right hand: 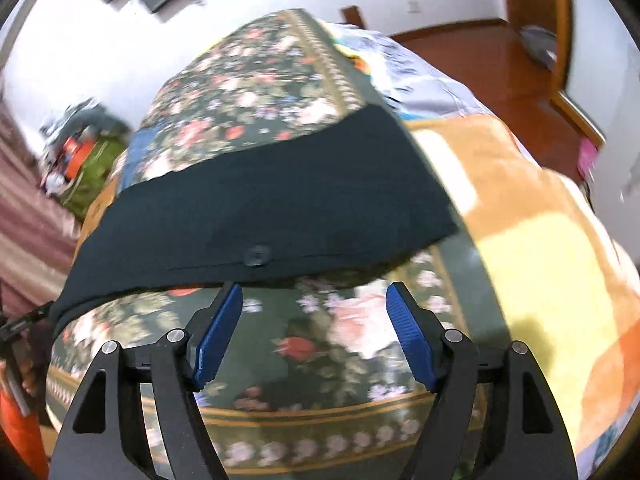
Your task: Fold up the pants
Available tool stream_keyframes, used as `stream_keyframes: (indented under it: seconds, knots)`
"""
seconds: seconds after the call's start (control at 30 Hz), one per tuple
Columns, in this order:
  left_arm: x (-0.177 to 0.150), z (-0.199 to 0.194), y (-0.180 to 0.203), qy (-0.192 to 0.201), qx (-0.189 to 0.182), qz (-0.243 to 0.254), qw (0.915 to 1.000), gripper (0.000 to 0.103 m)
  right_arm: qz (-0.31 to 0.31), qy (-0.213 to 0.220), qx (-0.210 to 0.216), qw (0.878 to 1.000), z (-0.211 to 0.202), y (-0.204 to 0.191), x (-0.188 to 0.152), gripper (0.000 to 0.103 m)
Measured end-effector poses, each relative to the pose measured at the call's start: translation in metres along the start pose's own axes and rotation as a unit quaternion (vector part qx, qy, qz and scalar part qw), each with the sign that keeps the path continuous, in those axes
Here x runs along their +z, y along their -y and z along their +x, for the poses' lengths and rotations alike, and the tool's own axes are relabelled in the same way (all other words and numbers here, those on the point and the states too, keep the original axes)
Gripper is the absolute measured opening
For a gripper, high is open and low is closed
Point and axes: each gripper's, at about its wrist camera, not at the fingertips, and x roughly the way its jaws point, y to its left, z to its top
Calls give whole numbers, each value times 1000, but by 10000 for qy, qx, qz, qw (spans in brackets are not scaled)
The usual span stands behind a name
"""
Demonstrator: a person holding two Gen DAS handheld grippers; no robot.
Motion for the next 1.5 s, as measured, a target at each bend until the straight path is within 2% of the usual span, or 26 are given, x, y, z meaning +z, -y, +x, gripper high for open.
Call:
stream_keyframes:
  seconds: [0.13, 0.23, 0.37, 0.53, 0.63, 0.7, 0.73, 0.77, 0.87, 0.97, 1.03, 1.2, 1.33, 1.5]
  knots:
    - [16, 23, 44, -206, -17, 544, 9983, 82, 559, -83, 391, 9976, 10, 17, 1, 71]
    - [26, 32, 69, -92, 287, 846, 9960, 82, 872, -172, 664, 9938, 22, 23, 4, 71]
    - [43, 42, 84, -264, 80, 883, 9957, 82, 1220, -494, 995, 9863, 46, 30, 6, 71]
    - [56, 52, 105, -401, -93, 1016, 9940, 82, 1215, -506, 1044, 9858, 58, 32, 18, 63]
    - [59, 60, 123, -428, -169, 1147, 9923, 83, 1197, -481, 920, 9874, 65, 33, 26, 46]
    - [58, 62, 135, -383, -143, 1274, 9910, 87, 1238, -440, 887, 9873, 66, 38, 30, 27]
    - [58, 63, 139, -377, -160, 1335, 9902, 89, 1265, -402, 920, 9869, 66, 42, 34, 24]
    - [58, 64, 145, -379, -174, 1399, 9893, 90, 1267, -352, 936, 9869, 66, 46, 37, 15]
    - [56, 68, 159, -272, -5, 1628, 9863, 94, 1115, 13, 923, 9895, 57, 52, 46, 5]
    - [56, 72, 160, -221, 22, 1673, 9857, 98, 856, 462, 628, 9933, 41, 52, 56, 4]
    - [57, 75, 155, -240, -40, 1563, 9874, 102, 871, 624, 551, 9927, 36, 53, 62, 3]
    - [56, 71, 153, -263, -98, 1490, 9884, 101, 752, 851, 469, 9924, 16, 50, 74, 2]
    - [51, 60, 147, -219, -259, 1353, 9902, 101, 497, 1104, 439, 9917, -4, 30, 87, 2]
    - [51, 30, 127, 122, -510, 1006, 9935, 101, 34, 1487, 475, 9877, -32, -11, 106, 2]
